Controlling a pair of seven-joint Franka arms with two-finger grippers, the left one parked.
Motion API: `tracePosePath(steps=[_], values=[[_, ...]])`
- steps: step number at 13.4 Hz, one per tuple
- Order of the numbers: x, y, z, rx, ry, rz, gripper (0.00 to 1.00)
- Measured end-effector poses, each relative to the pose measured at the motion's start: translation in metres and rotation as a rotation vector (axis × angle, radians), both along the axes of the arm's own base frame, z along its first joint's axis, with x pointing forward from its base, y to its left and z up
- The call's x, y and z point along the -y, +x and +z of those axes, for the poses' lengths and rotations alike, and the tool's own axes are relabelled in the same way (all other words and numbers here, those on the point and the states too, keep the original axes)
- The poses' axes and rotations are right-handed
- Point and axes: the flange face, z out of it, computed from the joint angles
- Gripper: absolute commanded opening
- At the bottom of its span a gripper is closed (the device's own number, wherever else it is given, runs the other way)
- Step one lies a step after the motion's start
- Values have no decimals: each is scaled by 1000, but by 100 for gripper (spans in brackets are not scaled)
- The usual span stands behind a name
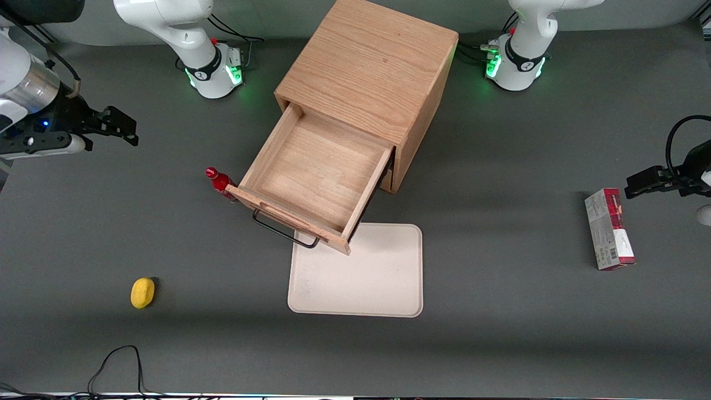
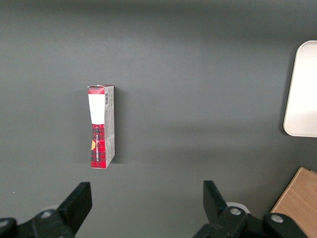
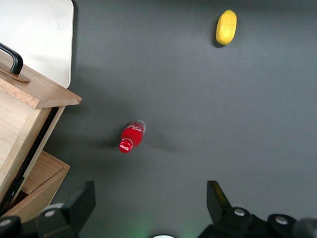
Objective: Open upper drawer
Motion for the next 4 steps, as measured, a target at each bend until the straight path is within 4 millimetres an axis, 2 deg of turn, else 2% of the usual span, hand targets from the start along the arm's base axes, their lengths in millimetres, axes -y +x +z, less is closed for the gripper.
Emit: tracePosePath(steps=[4], values=[[-10,0,-1,4,7,-7,100]])
